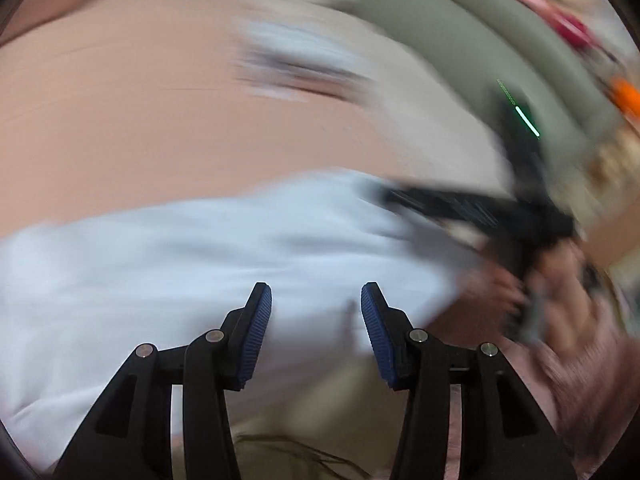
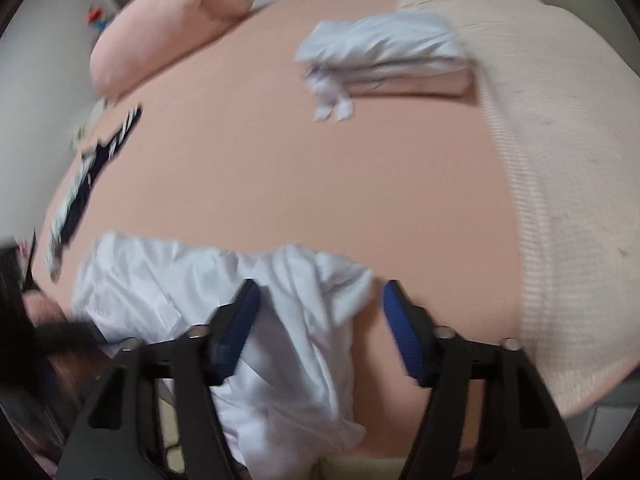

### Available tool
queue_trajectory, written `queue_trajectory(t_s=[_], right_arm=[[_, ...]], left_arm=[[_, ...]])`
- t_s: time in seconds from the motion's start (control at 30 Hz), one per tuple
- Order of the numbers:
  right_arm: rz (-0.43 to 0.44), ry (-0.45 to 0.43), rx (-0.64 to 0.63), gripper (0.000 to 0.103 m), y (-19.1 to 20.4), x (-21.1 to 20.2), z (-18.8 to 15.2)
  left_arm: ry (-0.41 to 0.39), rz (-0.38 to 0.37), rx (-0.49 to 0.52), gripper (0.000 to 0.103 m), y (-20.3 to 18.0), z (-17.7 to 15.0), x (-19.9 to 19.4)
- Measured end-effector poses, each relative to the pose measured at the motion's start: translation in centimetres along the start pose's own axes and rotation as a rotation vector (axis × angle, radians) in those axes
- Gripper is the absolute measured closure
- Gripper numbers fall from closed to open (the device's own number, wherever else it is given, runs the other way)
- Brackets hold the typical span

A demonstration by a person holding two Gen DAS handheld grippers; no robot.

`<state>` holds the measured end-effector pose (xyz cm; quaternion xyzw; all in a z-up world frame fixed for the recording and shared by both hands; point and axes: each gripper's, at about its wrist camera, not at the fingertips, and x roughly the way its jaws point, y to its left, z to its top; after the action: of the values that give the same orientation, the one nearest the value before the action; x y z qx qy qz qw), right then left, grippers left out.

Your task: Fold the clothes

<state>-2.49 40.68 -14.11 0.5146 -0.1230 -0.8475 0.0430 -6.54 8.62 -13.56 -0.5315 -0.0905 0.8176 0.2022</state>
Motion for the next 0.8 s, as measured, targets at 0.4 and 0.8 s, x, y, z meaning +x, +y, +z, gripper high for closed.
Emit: queue_trajectory(t_s=[0.4, 0.8], right_arm=[[-0.031, 0.081, -0.002, 0.043, 0.9, 1.5, -2.6], [-0.149, -0.023, -0.098, 0.042, 1.6, -2.2, 0.2]], left_arm=[[0.028, 0.216, -0.261, 0.078, 10.8, -3.0, -3.4], [-0.016, 0.244, -0.077, 0.072, 6.5, 3.3, -5.8]])
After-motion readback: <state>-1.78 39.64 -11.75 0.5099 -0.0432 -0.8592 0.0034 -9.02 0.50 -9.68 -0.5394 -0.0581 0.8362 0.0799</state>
